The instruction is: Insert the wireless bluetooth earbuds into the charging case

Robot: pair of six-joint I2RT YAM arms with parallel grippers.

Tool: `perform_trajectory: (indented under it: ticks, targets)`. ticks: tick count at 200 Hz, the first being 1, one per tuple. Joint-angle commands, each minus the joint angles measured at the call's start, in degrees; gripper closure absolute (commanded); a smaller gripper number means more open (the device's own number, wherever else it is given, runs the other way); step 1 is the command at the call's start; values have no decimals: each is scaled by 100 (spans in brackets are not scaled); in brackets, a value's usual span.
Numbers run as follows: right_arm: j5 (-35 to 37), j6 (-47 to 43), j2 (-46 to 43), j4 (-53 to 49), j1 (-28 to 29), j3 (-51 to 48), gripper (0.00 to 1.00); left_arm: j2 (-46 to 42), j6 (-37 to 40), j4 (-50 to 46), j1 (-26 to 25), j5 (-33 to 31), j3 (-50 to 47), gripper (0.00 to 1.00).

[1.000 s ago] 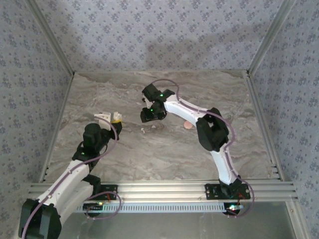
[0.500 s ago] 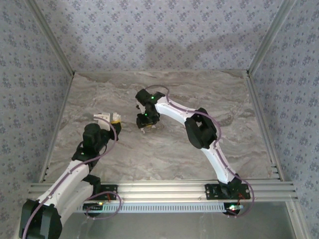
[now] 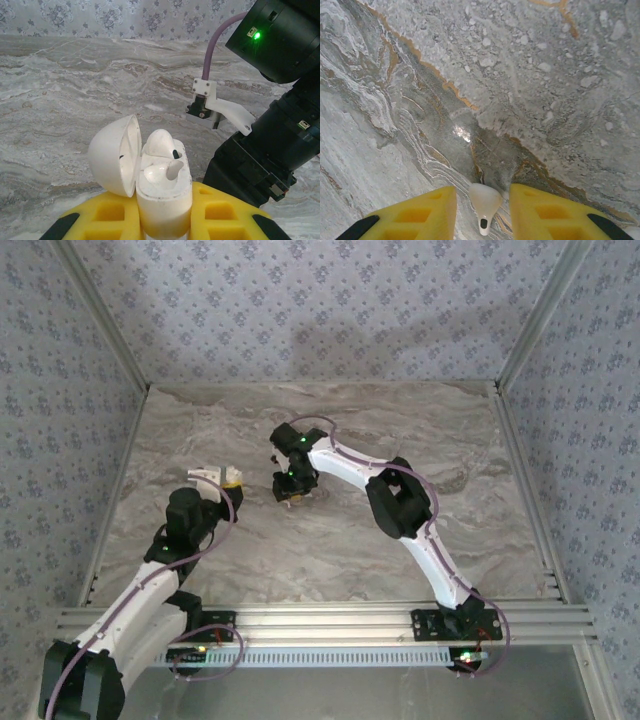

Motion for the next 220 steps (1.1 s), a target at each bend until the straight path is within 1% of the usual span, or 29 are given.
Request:
perform_trajectory:
  ticks: [1, 25, 61, 103, 138, 176, 203, 209, 220]
  targets:
    - [-36, 43, 169, -58, 54, 122, 67, -53, -4, 97, 36, 23, 33, 91]
    - [24, 43, 173, -100, 82, 113, 70, -63, 17, 92, 36, 32, 37, 91]
    - [154, 38, 195, -155, 87, 113, 71, -86, 25, 65, 36, 50, 33, 91]
    - [355, 31, 188, -188, 86, 104, 76, -121, 44, 6, 37, 50, 27, 91]
    - [491, -37, -17, -50, 80, -96, 79, -99, 60, 8, 36, 67, 19, 91]
    - [489, 51, -653, 667, 23, -872, 80, 38, 39, 235, 36, 287, -60, 91]
    - [439, 222, -1350, 1433, -116, -1830, 80, 288, -2, 596, 28, 541, -141, 91]
    - [428, 270, -1501, 1788, -146, -2045, 81, 377, -10, 690, 15, 604, -156, 91]
    - [449, 369, -1781, 2106, -224, -2459, 81, 533, -18, 846, -24, 683, -169, 91]
